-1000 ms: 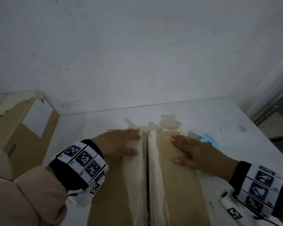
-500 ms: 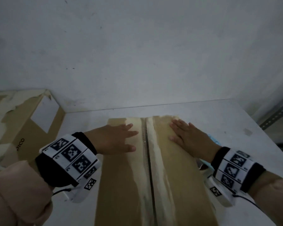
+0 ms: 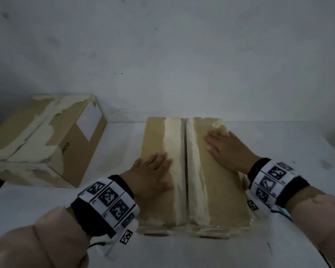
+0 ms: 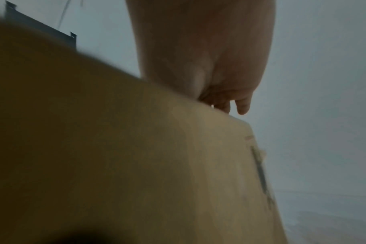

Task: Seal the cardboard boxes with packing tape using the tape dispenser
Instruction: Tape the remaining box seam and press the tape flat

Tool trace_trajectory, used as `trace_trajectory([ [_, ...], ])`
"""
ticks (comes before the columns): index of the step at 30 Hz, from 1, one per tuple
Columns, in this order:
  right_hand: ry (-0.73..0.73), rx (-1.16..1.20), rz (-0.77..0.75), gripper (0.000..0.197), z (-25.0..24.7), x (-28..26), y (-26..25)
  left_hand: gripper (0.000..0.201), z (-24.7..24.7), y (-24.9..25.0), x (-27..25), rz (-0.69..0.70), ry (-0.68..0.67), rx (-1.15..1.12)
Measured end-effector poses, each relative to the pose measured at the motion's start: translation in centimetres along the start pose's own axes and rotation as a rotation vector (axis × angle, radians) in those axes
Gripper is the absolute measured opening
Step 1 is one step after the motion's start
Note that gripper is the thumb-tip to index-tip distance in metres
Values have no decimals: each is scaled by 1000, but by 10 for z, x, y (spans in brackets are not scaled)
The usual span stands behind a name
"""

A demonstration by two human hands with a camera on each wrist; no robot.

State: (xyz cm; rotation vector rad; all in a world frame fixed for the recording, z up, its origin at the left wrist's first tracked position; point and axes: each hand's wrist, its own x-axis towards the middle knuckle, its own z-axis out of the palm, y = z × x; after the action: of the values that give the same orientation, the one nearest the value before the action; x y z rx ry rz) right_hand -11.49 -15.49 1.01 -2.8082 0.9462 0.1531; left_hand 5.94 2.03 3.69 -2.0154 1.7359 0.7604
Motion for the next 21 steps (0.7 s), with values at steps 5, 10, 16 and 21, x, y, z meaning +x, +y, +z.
trace_trajectory([
  [5,-130,-56,-206,100,14,-44,-20,69,-7,-3,0,-33,-23,21],
  [10,-209,-3,-261,106,16,-82,-35,71,-11,-11,2,-62,-8,54],
  [16,-146,-58,-125,56,36,-72,-41,66,-3,-3,-2,-139,75,65],
  [21,-31,-5,-207,89,35,-51,-43,75,29,23,-5,-123,92,-112],
])
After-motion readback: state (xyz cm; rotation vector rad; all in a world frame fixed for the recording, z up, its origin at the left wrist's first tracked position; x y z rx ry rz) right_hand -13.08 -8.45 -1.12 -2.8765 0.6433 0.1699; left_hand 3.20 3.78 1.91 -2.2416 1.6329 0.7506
